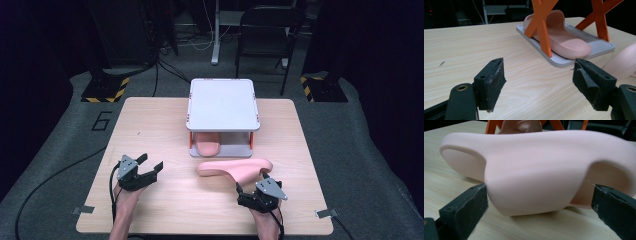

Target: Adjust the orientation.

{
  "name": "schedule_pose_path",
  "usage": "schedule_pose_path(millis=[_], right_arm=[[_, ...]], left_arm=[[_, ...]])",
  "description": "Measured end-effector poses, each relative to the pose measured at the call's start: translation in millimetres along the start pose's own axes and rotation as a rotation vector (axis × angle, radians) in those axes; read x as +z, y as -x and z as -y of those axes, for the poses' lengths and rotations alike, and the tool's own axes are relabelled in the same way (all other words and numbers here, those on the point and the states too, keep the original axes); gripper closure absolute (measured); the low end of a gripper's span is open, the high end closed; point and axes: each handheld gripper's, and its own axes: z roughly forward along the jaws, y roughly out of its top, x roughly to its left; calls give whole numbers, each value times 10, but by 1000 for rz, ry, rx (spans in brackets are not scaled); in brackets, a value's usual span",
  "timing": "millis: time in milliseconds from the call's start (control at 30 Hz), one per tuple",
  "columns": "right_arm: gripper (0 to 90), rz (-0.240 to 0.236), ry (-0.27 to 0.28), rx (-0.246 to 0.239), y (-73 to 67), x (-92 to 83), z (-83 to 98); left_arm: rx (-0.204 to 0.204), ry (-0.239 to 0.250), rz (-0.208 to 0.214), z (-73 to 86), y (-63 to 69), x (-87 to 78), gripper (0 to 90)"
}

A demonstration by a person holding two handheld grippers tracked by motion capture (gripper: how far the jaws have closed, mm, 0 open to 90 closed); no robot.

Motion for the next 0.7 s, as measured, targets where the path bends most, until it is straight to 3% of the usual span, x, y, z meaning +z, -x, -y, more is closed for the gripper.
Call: schedule_pose_path(millis=[67,167,467,700], right_arm=[[67,8,-25,-32,-11,57,5],[146,0,-25,-31,56,91,21],[167,63,-27,16,439,52,27],[245,96,-34,12,701,67,-6]], left_arm=[[-2,2,0,-2,-4,-5,256],[-8,21,-6,4,-10,-6,256],[0,6,-1,-2,-8,-8,261],[-3,11,-1,3,-11,-8,265]])
